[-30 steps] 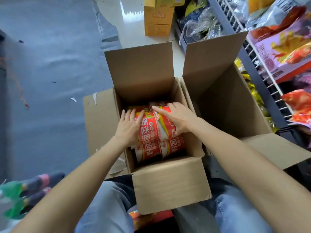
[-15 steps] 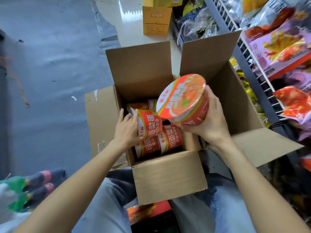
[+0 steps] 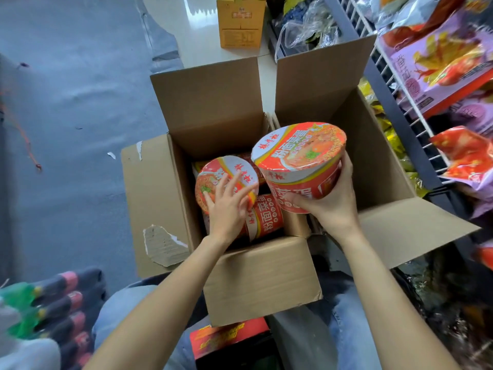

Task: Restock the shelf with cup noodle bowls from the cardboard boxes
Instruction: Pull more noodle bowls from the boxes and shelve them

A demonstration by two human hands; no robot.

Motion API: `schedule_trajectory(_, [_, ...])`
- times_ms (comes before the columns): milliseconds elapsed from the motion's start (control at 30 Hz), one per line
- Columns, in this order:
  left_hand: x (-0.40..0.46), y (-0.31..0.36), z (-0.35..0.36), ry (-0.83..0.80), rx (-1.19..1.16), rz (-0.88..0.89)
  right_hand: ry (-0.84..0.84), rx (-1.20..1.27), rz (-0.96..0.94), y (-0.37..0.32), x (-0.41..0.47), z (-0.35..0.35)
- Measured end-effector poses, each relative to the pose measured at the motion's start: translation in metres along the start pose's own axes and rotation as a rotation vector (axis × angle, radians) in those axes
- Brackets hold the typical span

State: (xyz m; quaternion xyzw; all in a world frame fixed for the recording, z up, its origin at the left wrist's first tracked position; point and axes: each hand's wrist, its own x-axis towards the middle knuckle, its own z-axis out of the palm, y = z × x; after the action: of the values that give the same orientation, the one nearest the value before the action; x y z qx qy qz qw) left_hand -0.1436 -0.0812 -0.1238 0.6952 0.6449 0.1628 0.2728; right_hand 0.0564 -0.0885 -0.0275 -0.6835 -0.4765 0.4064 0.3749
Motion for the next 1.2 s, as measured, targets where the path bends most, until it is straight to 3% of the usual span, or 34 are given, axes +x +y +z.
schedule_trajectory(100, [0.014, 0.002, -0.001, 0.216, -0.094, -0.322, -0.007, 0.051, 0.016, 0.002, 0.001, -0.006])
schedule_trajectory(167, [0.022, -0.002, -0.005, 0.138, -0.139, -0.585, -0.008, 0.062, 0.017, 0.004, 0.003, -0.007])
schedule_trajectory(233, [0.025, -0.002, -0.006, 0.080, -0.212, -0.691, -0.014, 0.075, 0.017, 0.005, 0.004, -0.006])
schedule_trajectory(400, [0.024, -0.016, -0.003, 0.183, -0.565, -0.699, -0.038, 0.089, 0.018, 0.007, 0.005, -0.007])
schedule_trajectory(567, [0.018, -0.021, 0.005, -0.177, -0.989, -0.729, -0.038, 0.085, 0.007, 0.007, 0.002, -0.015])
schedule_trajectory(800, [0.016, -0.011, -0.010, -0.131, -1.018, -0.754, -0.006, 0.109, -0.002, -0.004, -0.014, -0.032])
schedule_trajectory(900, [-0.003, 0.012, -0.040, -0.091, -1.145, -0.720, 0.008, 0.161, -0.042, -0.022, -0.030, -0.046])
schedule_trajectory(1000, [-0.019, 0.038, -0.083, -0.071, -1.295, -0.634, 0.106, 0.230, -0.099, -0.045, -0.052, -0.072])
schedule_trajectory(1200, [-0.023, 0.140, -0.166, -0.134, -1.396, -0.303, 0.394, 0.282, -0.256, -0.105, -0.105, -0.148])
